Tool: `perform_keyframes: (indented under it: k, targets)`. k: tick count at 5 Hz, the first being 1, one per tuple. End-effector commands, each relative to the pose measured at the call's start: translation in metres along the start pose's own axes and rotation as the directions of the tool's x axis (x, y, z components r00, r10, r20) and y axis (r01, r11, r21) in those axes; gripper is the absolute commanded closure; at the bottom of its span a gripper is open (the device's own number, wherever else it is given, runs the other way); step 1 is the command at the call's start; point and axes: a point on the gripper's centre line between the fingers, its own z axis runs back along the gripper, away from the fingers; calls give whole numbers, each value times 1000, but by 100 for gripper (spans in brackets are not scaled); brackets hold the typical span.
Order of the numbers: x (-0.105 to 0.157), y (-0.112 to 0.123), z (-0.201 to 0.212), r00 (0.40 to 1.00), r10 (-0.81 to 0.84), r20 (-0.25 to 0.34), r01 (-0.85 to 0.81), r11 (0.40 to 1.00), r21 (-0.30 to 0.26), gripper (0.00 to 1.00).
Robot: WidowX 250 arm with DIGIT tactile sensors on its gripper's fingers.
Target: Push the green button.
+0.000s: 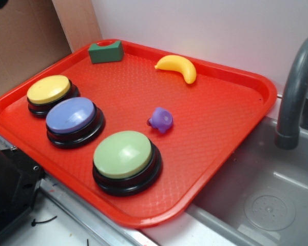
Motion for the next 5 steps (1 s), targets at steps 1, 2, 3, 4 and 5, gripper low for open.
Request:
perform_keyframes:
  k: [1, 2, 3, 4, 5]
  targets:
    - [0, 0, 0, 1000, 0, 0, 0, 1000, 0, 0]
    - [46, -18, -45, 967, -250, -40, 252, 967, 37, 0]
    - [57, -61, -72, 874, -484, -44, 486, 868, 101, 0]
    - [51, -78, -95, 804, -594, -14, 591, 797, 121, 0]
    - [37, -89, -110, 728, -686, 10, 681, 724, 113, 0]
